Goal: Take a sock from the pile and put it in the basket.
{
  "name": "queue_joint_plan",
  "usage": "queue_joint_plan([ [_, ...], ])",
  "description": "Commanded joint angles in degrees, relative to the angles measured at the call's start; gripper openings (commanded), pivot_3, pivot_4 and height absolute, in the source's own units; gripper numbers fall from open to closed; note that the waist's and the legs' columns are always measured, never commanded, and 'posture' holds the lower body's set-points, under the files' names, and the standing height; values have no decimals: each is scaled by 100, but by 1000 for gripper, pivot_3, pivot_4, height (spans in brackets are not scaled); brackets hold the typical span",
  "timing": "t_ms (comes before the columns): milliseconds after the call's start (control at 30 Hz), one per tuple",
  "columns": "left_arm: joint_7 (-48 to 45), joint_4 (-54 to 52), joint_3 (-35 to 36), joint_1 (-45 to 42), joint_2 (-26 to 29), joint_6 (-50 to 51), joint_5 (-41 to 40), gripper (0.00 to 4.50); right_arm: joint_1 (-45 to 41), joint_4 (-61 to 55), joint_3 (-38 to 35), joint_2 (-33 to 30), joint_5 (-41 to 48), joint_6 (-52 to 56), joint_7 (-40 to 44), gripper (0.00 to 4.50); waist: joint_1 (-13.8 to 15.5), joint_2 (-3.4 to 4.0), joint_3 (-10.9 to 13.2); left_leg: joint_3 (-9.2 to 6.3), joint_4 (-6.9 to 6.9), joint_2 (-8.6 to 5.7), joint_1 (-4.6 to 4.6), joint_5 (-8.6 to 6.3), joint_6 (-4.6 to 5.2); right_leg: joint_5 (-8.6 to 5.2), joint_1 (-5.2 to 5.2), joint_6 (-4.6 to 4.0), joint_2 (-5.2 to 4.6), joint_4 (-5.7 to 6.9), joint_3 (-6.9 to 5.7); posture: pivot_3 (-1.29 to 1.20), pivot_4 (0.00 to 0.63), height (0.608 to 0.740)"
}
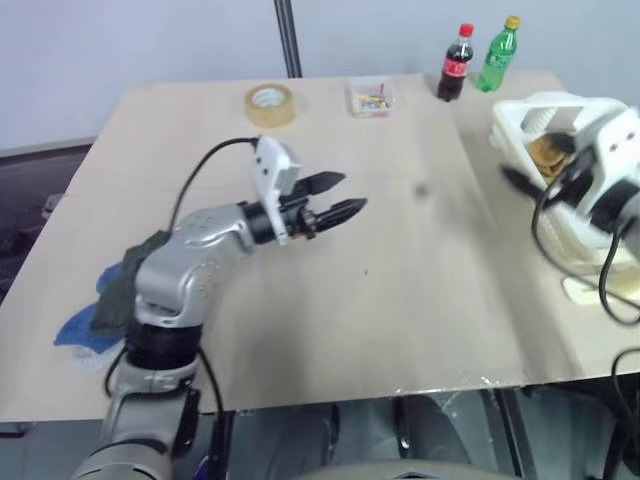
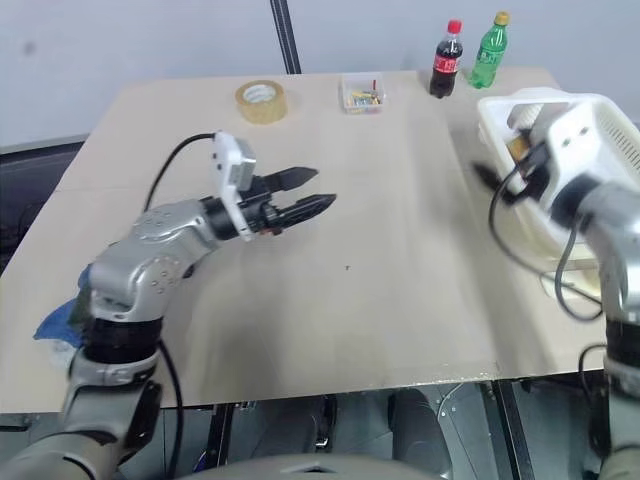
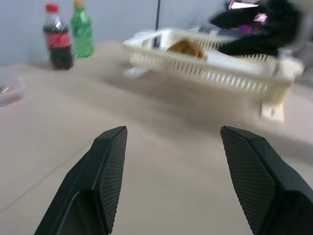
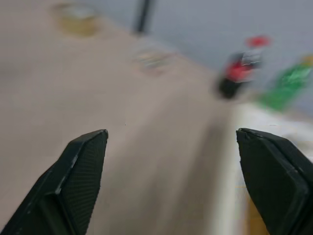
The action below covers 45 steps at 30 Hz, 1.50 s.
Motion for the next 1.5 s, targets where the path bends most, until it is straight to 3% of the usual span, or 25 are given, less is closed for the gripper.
queue_joint_plan([
  [33, -198, -463, 278, 87, 243, 85, -283, 3246, 436, -1055, -160, -132, 173, 367, -54, 4451, 25, -1, 1, -2, 1, -2, -2, 0, 0, 1, 0, 2, -1, -1, -1, 0, 150, 740],
  [233, -336, -771, 542, 287, 642, 398, -635, 3246, 1327, -1610, -251, 18, 235, 615, -217, 4451, 113, -3, 0, -4, 3, 1, 0, 0, 0, 3, 3, 6, 1, -4, -4, 0, 150, 740],
  [833, -183, -1247, 832, 735, 976, 712, -1013, 3246, 1893, -1701, 74, 434, -5, 90, -321, 4451, 115, -4, 0, 2, 4, 0, 2, 2, -4, 4, 5, 6, 0, -4, -1, 0, 150, 740],
  [967, -131, -1104, 933, 1177, 1217, 193, -373, 3246, 1974, -1707, 85, 468, 26, 38, -263, 4451, 107, -4, 0, 3, 3, 2, 5, 1, -2, 4, 4, 6, 4, -3, 0, 0, 150, 740],
  [1067, 289, -553, 1110, 1549, 1266, -1153, 799, 3246, 2144, -1673, 159, 451, -17, -110, -159, 4451, 125, -4, 0, 5, 2, 2, 5, 2, -3, 4, 4, 6, 2, -5, 1, 0, 150, 740],
  [1100, 563, -284, 1218, 1675, 1321, -1912, 1408, 3499, 2184, -1653, 172, 454, -12, -147, -123, 4484, 127, -4, 0, 4, 2, 1, 5, 1, -1, 4, 5, 5, 1, -6, 1, 0, 150, 740],
  [1200, 435, 145, 1521, 1674, 1335, -2184, 1359, 4448, 2214, -1576, 201, 464, -42, -262, -67, 4500, 132, -8, 1, 3, 1, 2, 6, 0, 0, 5, 5, 4, 1, -7, -1, 0, 150, 740],
  [1400, 140, -518, 2192, 2304, 1464, -1417, 600, 4448, 2199, -1396, 249, 457, -104, -494, 69, 4500, 109, -11, -1, 6, 1, -6, 4, -7, 11, 5, 5, 5, -16, -9, 0, 0, 150, 740],
  [1500, 533, -490, 2541, 2130, 1375, -930, 246, 4448, 2193, -1353, 261, 470, -90, -534, 124, 4500, 124, -12, -1, 2, 0, -2, 3, -8, 11, 4, 4, 5, -15, -8, -4, 0, 150, 740],
])
